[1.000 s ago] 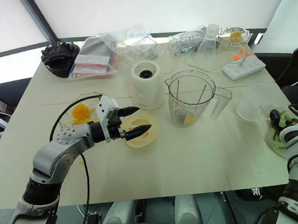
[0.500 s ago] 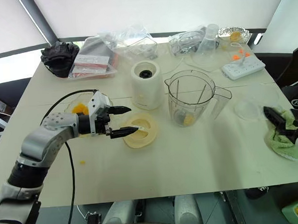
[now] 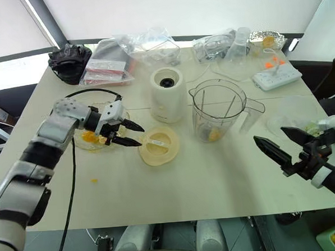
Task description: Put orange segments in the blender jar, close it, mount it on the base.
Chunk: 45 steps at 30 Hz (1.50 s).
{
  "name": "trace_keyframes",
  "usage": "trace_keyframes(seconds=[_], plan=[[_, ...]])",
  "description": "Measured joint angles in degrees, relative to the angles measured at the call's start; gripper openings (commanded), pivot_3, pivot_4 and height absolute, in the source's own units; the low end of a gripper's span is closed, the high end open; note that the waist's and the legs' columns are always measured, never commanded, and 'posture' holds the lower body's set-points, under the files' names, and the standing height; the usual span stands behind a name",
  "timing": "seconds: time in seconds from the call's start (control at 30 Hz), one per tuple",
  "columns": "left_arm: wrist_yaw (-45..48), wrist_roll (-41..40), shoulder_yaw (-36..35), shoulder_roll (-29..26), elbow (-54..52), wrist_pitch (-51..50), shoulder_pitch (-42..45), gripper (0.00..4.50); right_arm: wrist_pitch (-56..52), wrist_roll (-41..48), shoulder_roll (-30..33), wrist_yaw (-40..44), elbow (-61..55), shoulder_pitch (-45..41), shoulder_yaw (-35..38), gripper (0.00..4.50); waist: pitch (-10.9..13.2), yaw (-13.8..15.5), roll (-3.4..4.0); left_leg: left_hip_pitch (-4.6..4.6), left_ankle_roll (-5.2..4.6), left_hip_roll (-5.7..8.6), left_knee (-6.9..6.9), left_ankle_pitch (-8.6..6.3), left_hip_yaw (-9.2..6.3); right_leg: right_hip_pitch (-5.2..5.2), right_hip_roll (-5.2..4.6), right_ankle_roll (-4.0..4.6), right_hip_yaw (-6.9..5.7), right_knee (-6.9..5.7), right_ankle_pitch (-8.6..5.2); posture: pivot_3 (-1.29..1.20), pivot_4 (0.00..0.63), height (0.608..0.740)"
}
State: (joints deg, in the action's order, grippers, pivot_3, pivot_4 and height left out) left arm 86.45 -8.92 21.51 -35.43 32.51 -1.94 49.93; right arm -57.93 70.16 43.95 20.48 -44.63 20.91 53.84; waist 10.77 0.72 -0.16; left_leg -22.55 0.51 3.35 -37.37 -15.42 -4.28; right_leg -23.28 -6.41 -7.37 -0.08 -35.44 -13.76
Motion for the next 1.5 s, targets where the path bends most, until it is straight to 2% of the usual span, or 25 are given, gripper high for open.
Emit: trace_keyframes(seconds=[0.2, 0.43, 0.83, 1.3, 1.33, 1.37, 1.47, 1.5], plan=[[1.30, 6.29, 0.31, 6.54, 18.45, 11.64, 6.55, 2.65, 2.76, 1.61, -0.06, -2.40, -2.61, 2.87, -1.63, 4.50, 0.12, 0.09, -0.34, -0.11, -0.04, 0.03, -0.03, -0.03, -0.05, -0.05, -0.03, -0.03, -0.08, -0.01, 0.02, 0.00, 0.150, 0.740], [-2.04, 12.59, 0.29, 12.12, 31.54, 22.01, 10.64, 2.65, 5.77, 2.66, -0.03, -4.31, -3.77, 5.41, -3.19, 4.50, 0.18, 0.02, -0.48, -0.10, -0.05, 0.03, -0.08, -0.03, -0.05, -0.05, -0.02, -0.06, -0.09, -0.08, 0.03, 0.00, 0.150, 0.740], [-9.39, 20.43, 0.23, 17.09, 39.59, 26.97, 12.19, 2.65, 9.81, 1.36, 0.00, -5.58, -4.88, 8.81, -3.53, 4.50, 0.17, 0.01, -0.50, -0.06, -0.05, 0.03, -0.20, -0.03, -0.05, -0.04, -0.01, -0.09, -0.09, -0.25, 0.04, 0.00, 0.150, 0.740], [-12.93, 24.54, 0.01, 20.79, 41.70, 26.89, 12.88, 2.65, 12.18, -1.11, 0.07, -7.81, -4.85, 8.86, -4.22, 4.50, 0.21, 0.07, -0.57, -0.10, -0.06, 0.03, -0.62, -0.04, -0.07, 0.00, -0.01, -0.10, -0.09, -0.55, 0.02, 0.00, 0.150, 0.740], [-12.95, 24.67, 0.00, 21.05, 41.71, 26.69, 12.96, 2.11, 12.19, -1.56, 0.08, -8.26, -4.76, 8.56, -4.57, 4.50, 0.21, 0.07, -0.57, -0.10, -0.06, 0.03, -0.62, -0.04, -0.07, 0.00, -0.01, -0.10, -0.09, -0.56, 0.02, 0.00, 0.150, 0.740], [-12.88, 24.74, 0.00, 21.35, 41.72, 26.52, 13.00, 1.87, 12.22, -2.38, 0.06, -9.14, -4.54, 7.82, -5.46, 4.50, 0.21, 0.06, -0.60, -0.10, -0.06, 0.03, -0.63, -0.04, -0.07, 0.01, -0.01, -0.10, -0.09, -0.56, 0.02, 0.00, 0.150, 0.740], [-12.12, 24.86, -0.13, 22.42, 41.71, 26.44, 13.18, 0.42, 12.28, -4.64, -0.28, -11.11, -3.57, 6.50, -8.17, 4.50, 0.21, 0.07, -0.60, -0.09, -0.06, 0.04, -0.64, -0.04, -0.07, 0.01, -0.01, -0.10, -0.09, -0.57, 0.02, 0.00, 0.150, 0.740], [-12.03, 24.91, -0.15, 22.45, 41.71, 26.39, 13.29, 0.27, 12.31, -5.36, -0.42, -11.27, -3.46, 6.33, -8.91, 4.50, 0.21, 0.10, -0.60, -0.09, -0.06, 0.04, -0.64, -0.04, -0.08, 0.01, -0.01, -0.10, -0.09, -0.57, 0.02, 0.00, 0.150, 0.740]])
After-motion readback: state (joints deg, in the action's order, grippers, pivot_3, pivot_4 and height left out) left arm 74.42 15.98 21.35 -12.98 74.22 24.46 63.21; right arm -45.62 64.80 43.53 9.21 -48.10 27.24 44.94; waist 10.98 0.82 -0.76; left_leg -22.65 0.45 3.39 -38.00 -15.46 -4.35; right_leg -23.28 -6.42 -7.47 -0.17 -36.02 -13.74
